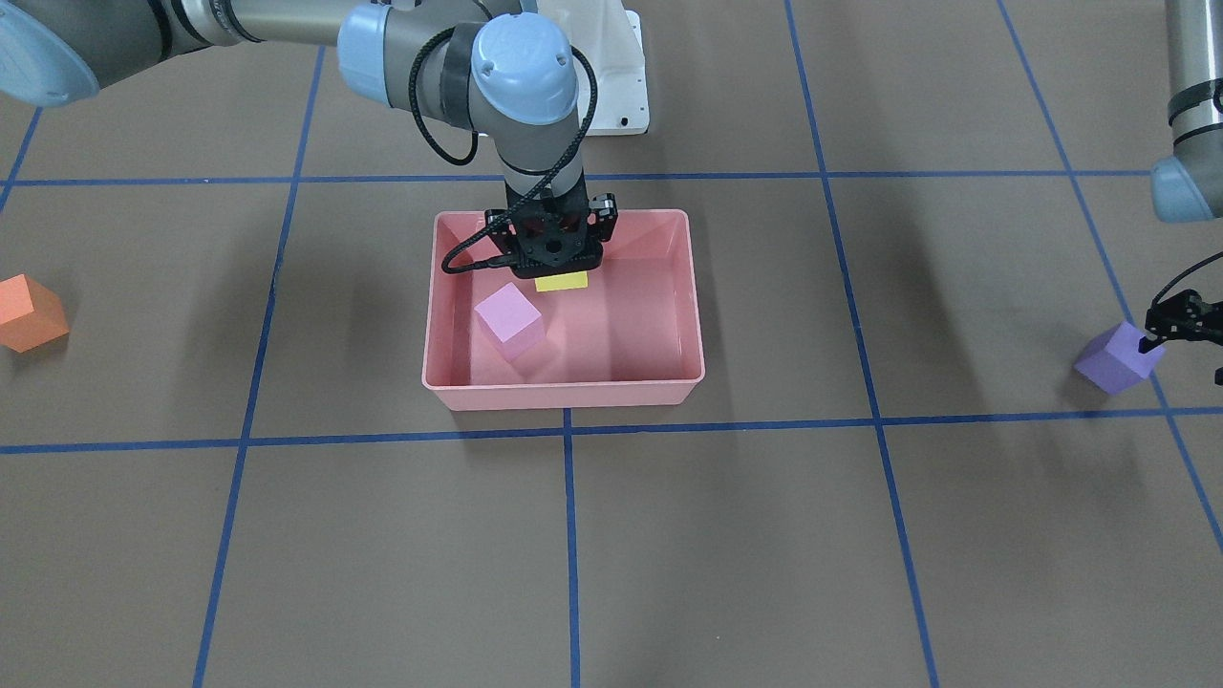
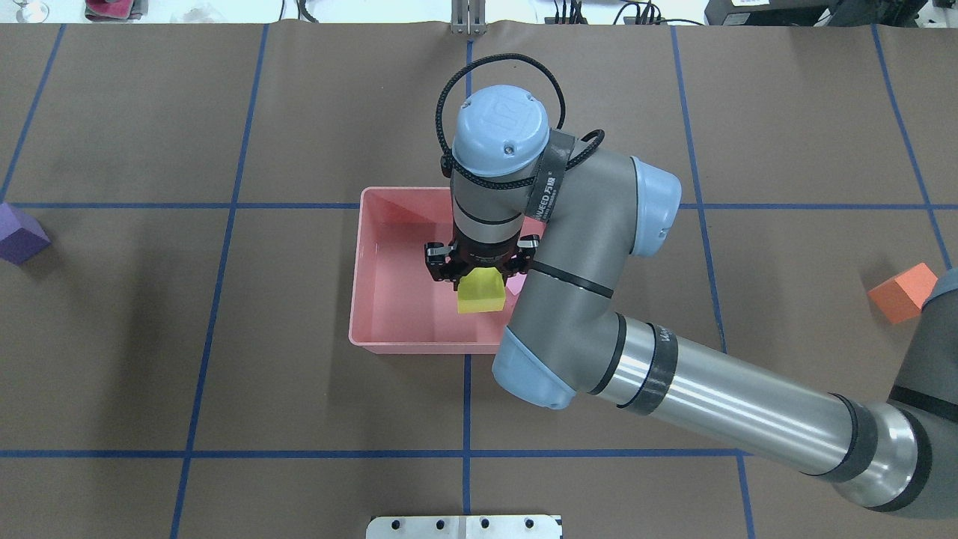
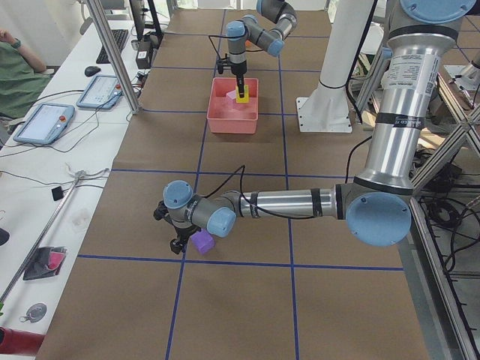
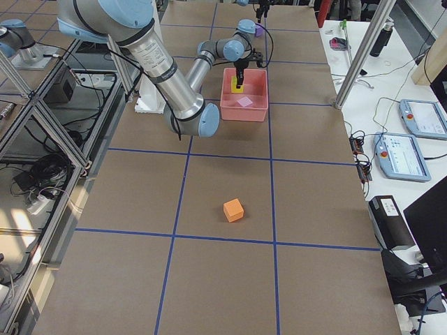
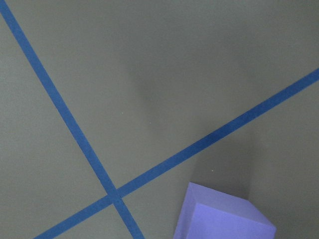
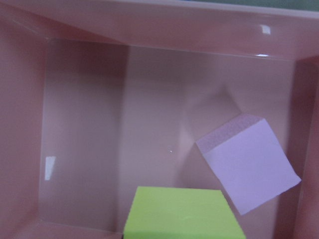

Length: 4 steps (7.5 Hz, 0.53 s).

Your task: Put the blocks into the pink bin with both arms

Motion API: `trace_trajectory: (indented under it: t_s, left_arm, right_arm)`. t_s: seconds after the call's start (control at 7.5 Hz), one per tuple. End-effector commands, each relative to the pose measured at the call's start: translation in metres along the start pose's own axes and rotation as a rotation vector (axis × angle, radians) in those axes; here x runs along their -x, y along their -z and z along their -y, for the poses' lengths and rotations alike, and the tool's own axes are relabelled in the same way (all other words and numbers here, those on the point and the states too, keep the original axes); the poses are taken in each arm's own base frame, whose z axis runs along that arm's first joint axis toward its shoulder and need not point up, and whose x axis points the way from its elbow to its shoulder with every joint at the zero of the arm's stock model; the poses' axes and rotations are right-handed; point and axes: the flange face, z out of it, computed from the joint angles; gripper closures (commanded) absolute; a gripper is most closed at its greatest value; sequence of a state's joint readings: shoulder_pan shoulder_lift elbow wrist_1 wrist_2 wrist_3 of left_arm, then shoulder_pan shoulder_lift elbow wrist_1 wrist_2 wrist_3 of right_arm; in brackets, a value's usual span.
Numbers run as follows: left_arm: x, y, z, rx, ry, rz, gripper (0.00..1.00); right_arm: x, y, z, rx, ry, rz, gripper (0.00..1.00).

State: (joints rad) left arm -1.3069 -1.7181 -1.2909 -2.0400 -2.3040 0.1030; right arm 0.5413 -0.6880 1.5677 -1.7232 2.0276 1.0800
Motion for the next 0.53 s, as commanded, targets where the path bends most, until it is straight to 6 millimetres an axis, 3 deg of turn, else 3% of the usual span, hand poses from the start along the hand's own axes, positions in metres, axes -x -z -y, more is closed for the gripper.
trace_trajectory:
  t_s: [0.0,0.27,0.4]
  left_arm:
    - [-0.002,-0.001,0.001,-0.004,0.014,-0.001,0.0]
    - [-0.005,-0.01,-0.015,-0.004,0.014,-0.011,0.0]
    - [-0.017,-0.017,-0.021,-0.032,0.029,-0.028,0.0]
  right_arm:
    - [0.011,-0.002,0.006,-0.03,-0.052,0.062,0.02]
    - [0.013,-0.001,0.006,-0.036,-0.068,0.077,0.01]
    - [0.013,0.0,0.006,-0.037,-0.067,0.078,0.01]
